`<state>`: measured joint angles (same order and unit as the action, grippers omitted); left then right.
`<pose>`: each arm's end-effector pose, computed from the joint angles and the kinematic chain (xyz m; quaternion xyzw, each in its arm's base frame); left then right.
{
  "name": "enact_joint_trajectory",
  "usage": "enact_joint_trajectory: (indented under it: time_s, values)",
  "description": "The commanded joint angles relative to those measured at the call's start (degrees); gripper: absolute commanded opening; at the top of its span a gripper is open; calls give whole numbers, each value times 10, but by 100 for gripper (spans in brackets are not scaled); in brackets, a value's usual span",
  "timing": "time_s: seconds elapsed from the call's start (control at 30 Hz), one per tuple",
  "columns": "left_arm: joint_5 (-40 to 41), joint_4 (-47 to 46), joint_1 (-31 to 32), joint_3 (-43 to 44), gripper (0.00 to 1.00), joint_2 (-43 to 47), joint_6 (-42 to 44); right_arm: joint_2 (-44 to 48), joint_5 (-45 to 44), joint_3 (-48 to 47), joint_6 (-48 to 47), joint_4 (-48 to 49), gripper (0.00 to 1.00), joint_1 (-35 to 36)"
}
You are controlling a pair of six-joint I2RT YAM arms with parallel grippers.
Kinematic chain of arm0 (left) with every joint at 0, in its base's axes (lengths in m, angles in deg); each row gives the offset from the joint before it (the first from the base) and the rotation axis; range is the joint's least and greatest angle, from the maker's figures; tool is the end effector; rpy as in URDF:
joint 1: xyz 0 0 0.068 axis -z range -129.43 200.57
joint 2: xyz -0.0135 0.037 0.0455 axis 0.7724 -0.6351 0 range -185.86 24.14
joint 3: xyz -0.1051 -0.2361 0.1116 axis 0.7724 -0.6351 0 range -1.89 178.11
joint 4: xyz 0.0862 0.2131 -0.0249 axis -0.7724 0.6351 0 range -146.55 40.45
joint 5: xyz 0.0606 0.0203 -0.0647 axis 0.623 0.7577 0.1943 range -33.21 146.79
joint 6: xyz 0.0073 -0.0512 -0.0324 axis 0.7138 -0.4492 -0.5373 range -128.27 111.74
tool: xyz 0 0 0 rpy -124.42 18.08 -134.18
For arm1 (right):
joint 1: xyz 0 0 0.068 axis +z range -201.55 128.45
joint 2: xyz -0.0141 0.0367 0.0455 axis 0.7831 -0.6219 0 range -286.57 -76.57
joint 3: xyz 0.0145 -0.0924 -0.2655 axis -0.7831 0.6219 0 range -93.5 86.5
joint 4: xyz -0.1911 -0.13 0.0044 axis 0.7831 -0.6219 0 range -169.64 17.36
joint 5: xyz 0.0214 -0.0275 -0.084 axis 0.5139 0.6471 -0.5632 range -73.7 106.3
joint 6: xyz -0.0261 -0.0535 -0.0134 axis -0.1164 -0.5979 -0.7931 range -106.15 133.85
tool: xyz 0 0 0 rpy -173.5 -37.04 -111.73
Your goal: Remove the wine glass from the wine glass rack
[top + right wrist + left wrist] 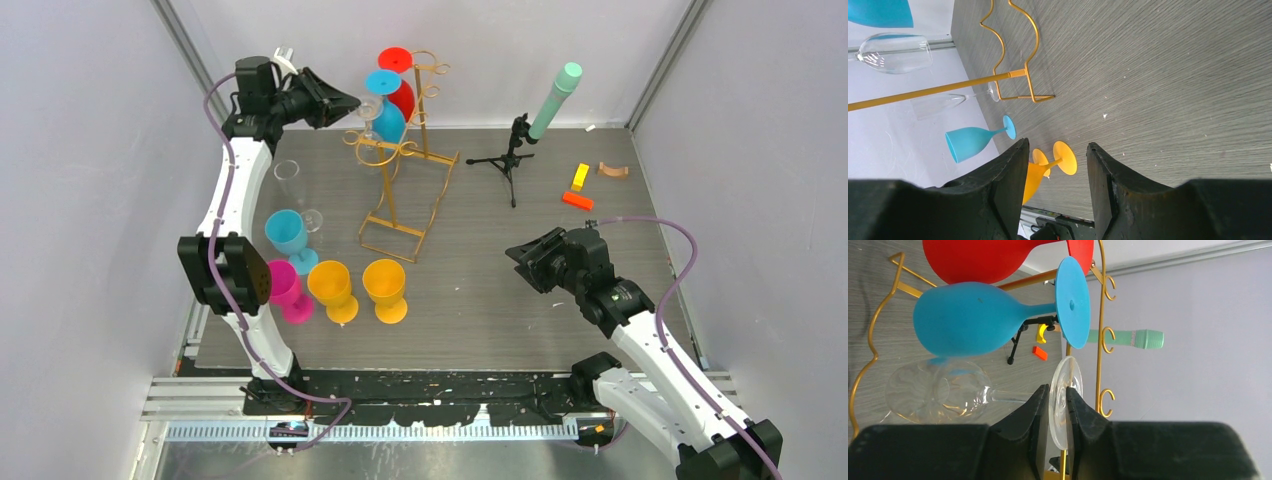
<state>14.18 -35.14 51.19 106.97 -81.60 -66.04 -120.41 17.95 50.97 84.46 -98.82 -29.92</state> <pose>0.4047 -0.0352 0.4140 -0.1743 0.7649 -0.5232 0.3328 0.1302 0.0530 0.2635 0.3607 0.8080 0.3445 0.3136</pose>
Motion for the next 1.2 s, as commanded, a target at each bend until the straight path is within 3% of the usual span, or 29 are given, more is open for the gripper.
enact_joint_trajectory:
  time_s: [0.0,0.23,0.7,1.17]
  values:
    - [10,12,-4,26,17,30,29,10,-4,-1,-4,9,51,-1]
    - [-18,-12,-4,19,0,26,7,8,-4,-1,-3,9,51,-1]
    - [-2,-121,-23,-17,0,58,-60,14,-4,-2,-3,7,51,-1]
    - [5,-144,-49,-36,0,72,-81,18,-6,-5,-5,3,53,-1]
